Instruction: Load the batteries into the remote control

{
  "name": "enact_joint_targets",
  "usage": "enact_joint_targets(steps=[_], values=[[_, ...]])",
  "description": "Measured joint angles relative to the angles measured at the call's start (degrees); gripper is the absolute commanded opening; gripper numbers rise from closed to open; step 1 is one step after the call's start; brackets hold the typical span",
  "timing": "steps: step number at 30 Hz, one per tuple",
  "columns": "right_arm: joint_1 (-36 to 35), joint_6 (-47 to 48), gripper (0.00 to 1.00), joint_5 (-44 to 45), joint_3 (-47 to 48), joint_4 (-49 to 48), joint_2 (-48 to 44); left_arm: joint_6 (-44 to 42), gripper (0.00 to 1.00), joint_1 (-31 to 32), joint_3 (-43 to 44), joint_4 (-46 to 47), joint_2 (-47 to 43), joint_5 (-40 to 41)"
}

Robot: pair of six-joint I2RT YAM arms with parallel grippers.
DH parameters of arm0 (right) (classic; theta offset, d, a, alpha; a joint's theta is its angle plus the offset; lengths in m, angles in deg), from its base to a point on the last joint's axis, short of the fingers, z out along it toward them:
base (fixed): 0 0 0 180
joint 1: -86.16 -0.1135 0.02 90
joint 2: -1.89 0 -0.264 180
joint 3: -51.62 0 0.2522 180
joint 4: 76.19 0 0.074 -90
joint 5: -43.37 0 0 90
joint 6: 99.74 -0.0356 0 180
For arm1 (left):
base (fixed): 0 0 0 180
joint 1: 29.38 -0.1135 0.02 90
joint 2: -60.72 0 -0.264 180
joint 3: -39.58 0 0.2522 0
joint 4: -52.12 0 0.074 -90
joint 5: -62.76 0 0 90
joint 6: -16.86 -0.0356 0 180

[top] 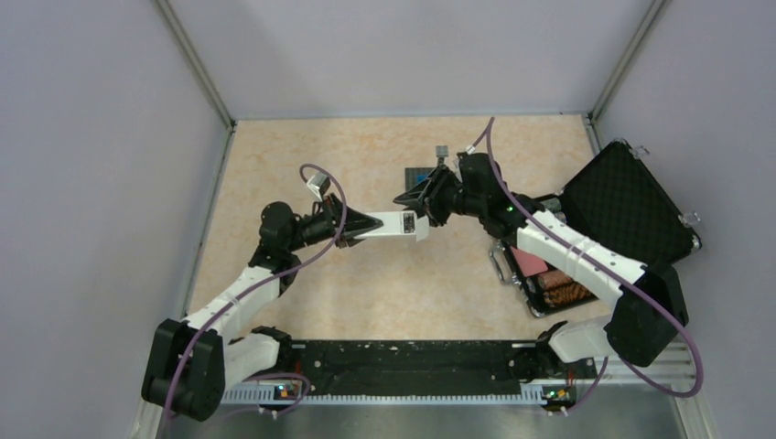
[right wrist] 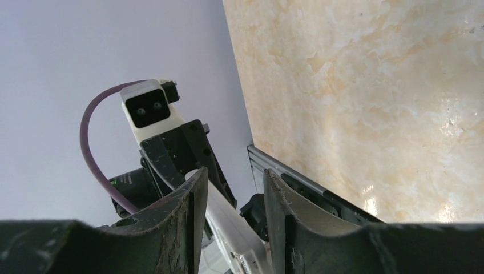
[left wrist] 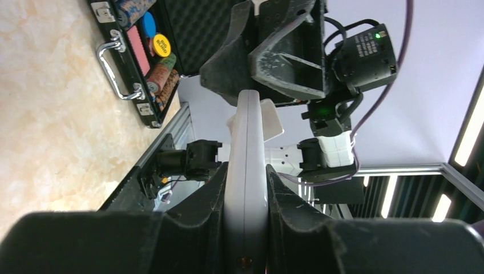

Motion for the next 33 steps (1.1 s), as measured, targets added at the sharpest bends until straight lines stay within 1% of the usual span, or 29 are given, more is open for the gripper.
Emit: enact_joint_targets(steps=[4, 7, 11, 15, 19, 21, 24, 28, 33], values=[[-0.04, 0.55, 0.40, 1.38, 0.09, 0.74, -0.02, -3.98, 0.00, 0.00, -0.04, -3.74, -0.02, 0.61], [0.13, 0.59, 0.41, 2.93, -0.42, 1.44, -0.02, -8.90, 0.00, 0.00, 0.11, -8.68, -0.28, 1.92], [0.46, 1.07, 0.41, 3.15, -1.11, 0.68, 0.02, -14.32, 0.00, -0.13, 0.11, -15.82, 0.50, 5.66], [1.51, 4.33, 0.41, 3.10, -1.57, -1.03, 1.79, -20.28, 0.00, -0.33, 0.11, -21.11, 2.75, 10.10], [3.19, 12.50, 0.40, 2.29, -2.36, -1.51, 4.90, -25.83, 0.00, -0.37, 0.11, -26.01, 4.81, 13.70], [3.65, 19.93, 0.38, 1.49, -2.36, -0.35, 6.71, -28.02, 0.00, -0.39, 0.11, -28.48, 4.85, 15.30], [3.45, 28.76, 0.40, 1.18, -2.12, 2.71, 8.92, -30.99, 0.00, -0.39, 0.11, -31.85, 4.31, 17.64], [0.85, 39.54, 0.43, 4.09, -2.14, 8.00, 11.21, -34.56, 0.00, -0.39, 0.11, -37.22, 3.06, 20.79], [-5.18, 50.07, 0.48, 7.98, -1.55, 11.72, 16.00, -37.42, 0.00, -0.39, 0.11, -42.97, 1.66, 23.74]])
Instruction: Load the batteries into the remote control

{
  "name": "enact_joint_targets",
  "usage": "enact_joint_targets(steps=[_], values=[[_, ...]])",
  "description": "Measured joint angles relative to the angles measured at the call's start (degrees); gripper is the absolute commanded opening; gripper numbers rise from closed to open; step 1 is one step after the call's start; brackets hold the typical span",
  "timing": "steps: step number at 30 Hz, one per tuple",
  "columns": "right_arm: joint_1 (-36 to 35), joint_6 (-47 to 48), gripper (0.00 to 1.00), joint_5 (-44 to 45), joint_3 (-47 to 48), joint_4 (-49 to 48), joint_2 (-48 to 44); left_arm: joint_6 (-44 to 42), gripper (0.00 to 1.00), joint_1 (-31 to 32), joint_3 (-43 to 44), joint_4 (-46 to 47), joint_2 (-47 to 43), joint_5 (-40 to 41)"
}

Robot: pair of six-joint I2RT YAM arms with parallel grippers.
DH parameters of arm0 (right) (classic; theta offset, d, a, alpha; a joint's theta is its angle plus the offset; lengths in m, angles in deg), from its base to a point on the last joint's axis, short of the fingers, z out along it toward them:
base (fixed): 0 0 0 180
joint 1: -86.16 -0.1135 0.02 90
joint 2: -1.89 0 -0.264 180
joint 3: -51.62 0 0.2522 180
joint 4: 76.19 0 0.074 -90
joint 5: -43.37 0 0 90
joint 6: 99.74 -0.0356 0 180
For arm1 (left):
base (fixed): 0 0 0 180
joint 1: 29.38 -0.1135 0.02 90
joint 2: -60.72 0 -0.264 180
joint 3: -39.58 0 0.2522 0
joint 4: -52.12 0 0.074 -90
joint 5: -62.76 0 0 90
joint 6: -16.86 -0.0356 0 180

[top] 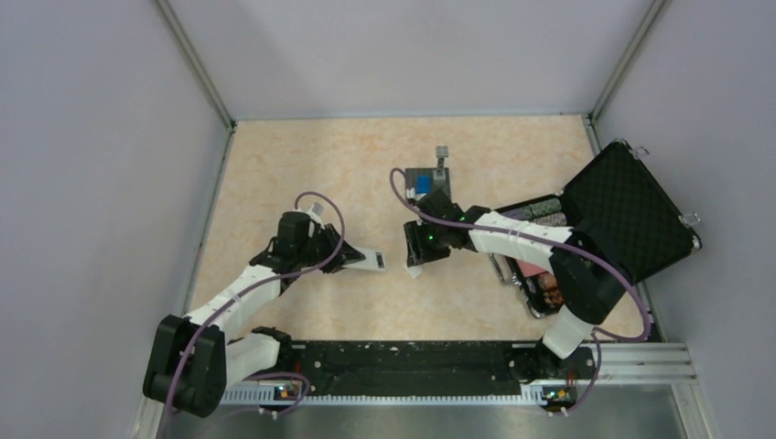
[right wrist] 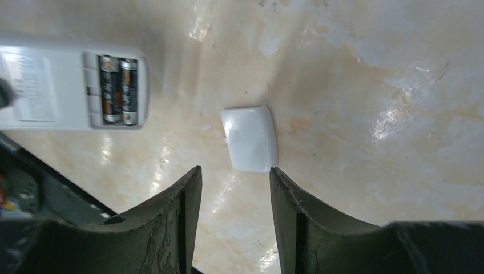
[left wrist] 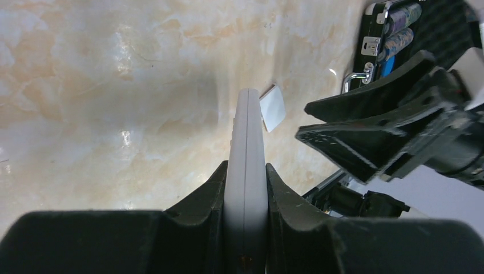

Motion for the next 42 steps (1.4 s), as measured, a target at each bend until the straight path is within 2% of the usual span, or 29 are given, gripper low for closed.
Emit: enact_joint_targets(steps=[7, 16, 23, 36, 40, 42], values=[[-5.14, 8.35, 0.50, 7.10, 3.30, 5.05, 6.64, -0.70, 0.00, 0.00, -1.33, -4.13, -5.20, 3.17], [-5.70, 5.09, 0.58, 11.41, 5.05, 6.58, 7.72, -0.81, 0.00, -0.04, -2.82, -8.41, -11.23, 8.92], [-5.68, 3.50, 0.58, 10.29, 5.11, 6.03, 9.03, -0.81, 0.00, -0.07, -3.76, -10.54, -13.79, 11.02], [-5.68, -10.12, 0.51, -0.92, 2.14, -0.26, 8.24, -0.87, 0.00, -0.72, -4.24, -10.99, -15.19, 12.31], [-5.68, -8.04, 0.53, 0.87, 1.20, -0.46, 5.27, -1.77, 0.00, -0.92, -4.24, -10.99, -15.19, 12.31], [-5.68, -2.82, 0.55, 2.43, 1.20, -0.61, 2.99, -2.40, 0.00, -1.01, -4.24, -10.99, -15.19, 12.00]])
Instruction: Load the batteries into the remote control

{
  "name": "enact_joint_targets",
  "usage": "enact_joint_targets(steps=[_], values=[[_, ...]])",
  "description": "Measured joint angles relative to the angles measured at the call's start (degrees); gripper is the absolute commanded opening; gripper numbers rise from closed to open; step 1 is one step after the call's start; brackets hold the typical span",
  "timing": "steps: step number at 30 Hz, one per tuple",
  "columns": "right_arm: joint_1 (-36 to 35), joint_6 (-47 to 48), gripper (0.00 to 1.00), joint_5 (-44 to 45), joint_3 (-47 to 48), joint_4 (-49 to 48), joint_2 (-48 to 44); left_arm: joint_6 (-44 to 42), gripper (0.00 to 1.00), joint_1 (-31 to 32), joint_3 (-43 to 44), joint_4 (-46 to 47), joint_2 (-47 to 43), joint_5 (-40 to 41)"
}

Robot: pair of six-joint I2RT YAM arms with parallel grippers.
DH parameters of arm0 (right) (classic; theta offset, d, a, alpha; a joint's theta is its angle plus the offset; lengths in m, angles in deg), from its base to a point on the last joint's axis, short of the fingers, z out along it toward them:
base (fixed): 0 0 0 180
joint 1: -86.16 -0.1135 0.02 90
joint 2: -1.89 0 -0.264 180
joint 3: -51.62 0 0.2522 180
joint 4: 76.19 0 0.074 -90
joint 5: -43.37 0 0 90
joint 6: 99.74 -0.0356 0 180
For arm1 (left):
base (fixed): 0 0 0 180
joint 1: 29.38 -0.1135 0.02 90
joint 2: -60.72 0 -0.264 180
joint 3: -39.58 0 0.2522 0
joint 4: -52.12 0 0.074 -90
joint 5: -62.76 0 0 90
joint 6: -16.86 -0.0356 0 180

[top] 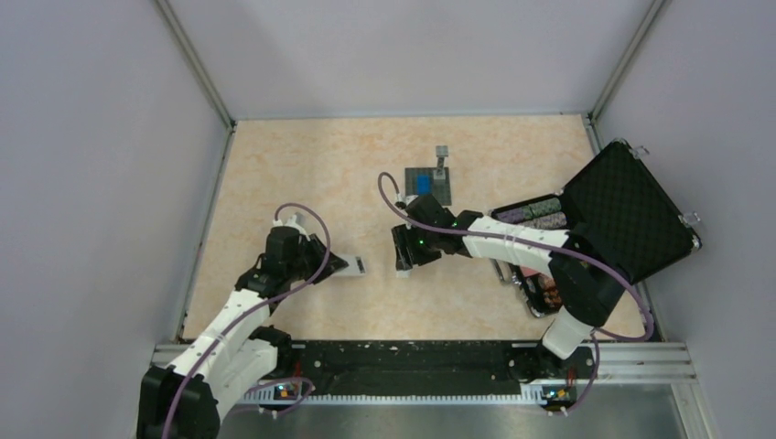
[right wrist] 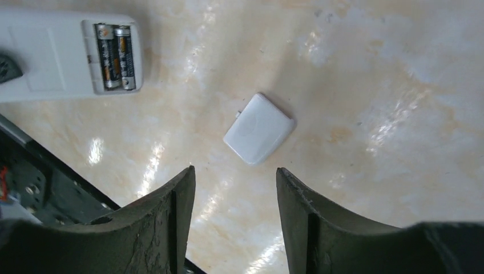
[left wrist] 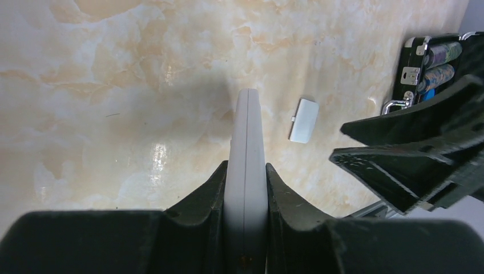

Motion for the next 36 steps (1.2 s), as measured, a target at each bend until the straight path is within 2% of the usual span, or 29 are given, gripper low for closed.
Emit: enact_joint_targets(steps=[3, 8, 11, 14, 21, 30, 36], values=[[0.00, 10.62, 0.56, 0.04, 0.00, -0.44, -2.69, -1.36, 0.00, -0.31, 0.00, -0.09, 0.04, -1.01], [-0.02, 33.42, 0.59, -1.97, -1.05, -0.81, -3.37, -3.45, 0.00, -1.79, 0.11, -1.60, 0.11, -2.93], [0.00, 42.88, 0.59, -2.21, -3.98, -1.86, -3.34, -4.20, 0.00, -3.50, 0.28, -2.12, 0.31, -4.42], [0.00, 48.46, 0.60, -2.97, -5.75, -2.84, -2.78, -4.31, 0.00, -4.59, 0.31, -2.10, 0.66, -5.86], [-0.02, 55.39, 0.61, -5.73, -6.01, -7.61, -0.39, -4.35, 0.00, -5.86, 0.31, -1.60, 0.92, -8.48], [0.00, 57.57, 0.60, -8.02, -5.86, -10.38, 2.51, -4.50, 0.00, -7.69, 0.31, 0.02, 2.86, -11.08], [-0.02, 58.18, 0.52, -9.40, -5.86, -10.93, 2.84, -4.90, 0.00, -9.29, 0.31, 0.85, 4.20, -12.59]])
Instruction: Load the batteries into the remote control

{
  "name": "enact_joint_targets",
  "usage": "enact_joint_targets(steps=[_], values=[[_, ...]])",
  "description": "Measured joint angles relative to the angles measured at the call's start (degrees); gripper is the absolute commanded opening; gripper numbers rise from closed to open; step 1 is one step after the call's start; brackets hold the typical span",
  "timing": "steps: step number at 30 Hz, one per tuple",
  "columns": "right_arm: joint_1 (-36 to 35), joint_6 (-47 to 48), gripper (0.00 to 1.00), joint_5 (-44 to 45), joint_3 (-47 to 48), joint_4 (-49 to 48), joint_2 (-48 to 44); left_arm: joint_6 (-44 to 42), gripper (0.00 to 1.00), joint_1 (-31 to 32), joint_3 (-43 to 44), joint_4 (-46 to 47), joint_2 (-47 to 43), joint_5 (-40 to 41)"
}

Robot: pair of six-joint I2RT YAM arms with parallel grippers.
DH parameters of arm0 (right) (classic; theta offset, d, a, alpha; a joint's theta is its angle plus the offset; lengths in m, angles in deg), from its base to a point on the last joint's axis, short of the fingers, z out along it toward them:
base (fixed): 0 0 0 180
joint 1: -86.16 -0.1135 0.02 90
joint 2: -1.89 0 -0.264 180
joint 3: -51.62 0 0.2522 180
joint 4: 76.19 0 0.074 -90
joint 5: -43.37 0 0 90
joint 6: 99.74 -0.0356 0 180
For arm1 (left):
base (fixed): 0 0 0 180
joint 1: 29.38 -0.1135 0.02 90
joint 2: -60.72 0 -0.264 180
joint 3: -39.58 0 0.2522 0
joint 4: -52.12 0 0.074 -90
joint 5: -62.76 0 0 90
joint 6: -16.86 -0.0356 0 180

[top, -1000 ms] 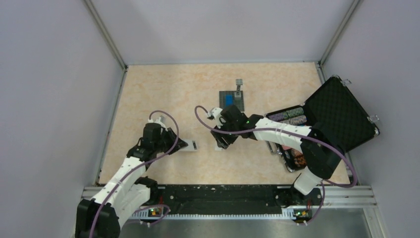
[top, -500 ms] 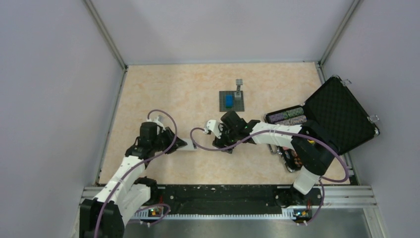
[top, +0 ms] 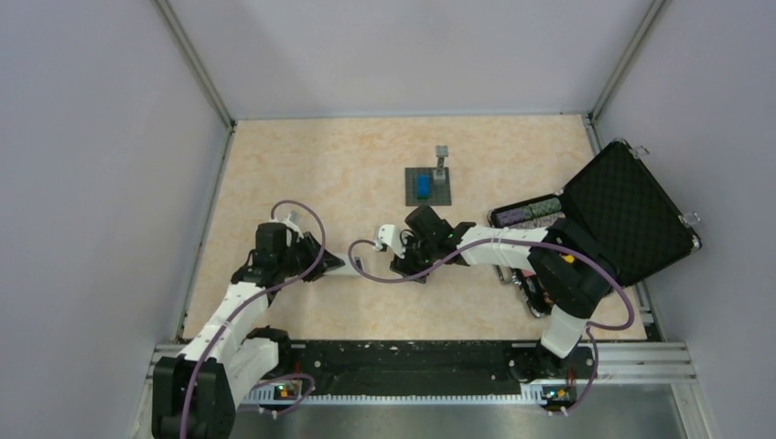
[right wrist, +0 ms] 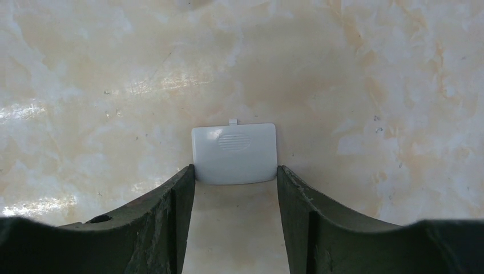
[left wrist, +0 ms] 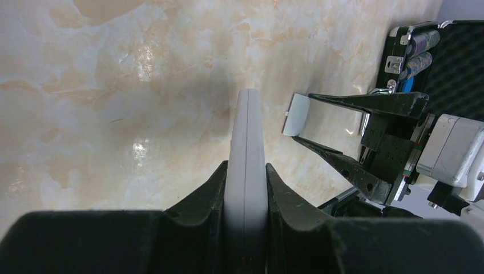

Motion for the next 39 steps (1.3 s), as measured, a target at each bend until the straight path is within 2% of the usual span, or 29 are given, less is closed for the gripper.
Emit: enact_joint_targets(steps=[9, 19, 25, 32, 39], values=[[-0.68, 2.64, 0.40, 0.09, -0.59, -1.18, -0.22, -0.85, 0.00, -0.92, 0.00, 1.68, 2.27, -2.49], [-0.87, 3.63, 0.39, 0.17, -3.87, -1.70, -3.52, -2.38, 0.00, -1.03, -0.02, 3.15, 4.26, -8.02], [-1.01, 2.89, 0.39, -1.09, -4.98, 1.14, -11.17, -2.08, 0.00, -0.81, -0.90, 8.39, 3.76, -13.00], [-1.97, 0.96, 0.39, -2.45, -4.98, 2.29, -19.87, -2.10, 0.00, 3.50, -1.01, 12.22, 3.58, -15.17], [-4.87, -0.44, 0.39, -1.09, -4.46, 4.81, -21.44, -2.12, 0.00, 6.97, -1.01, 13.84, 3.61, -16.41]])
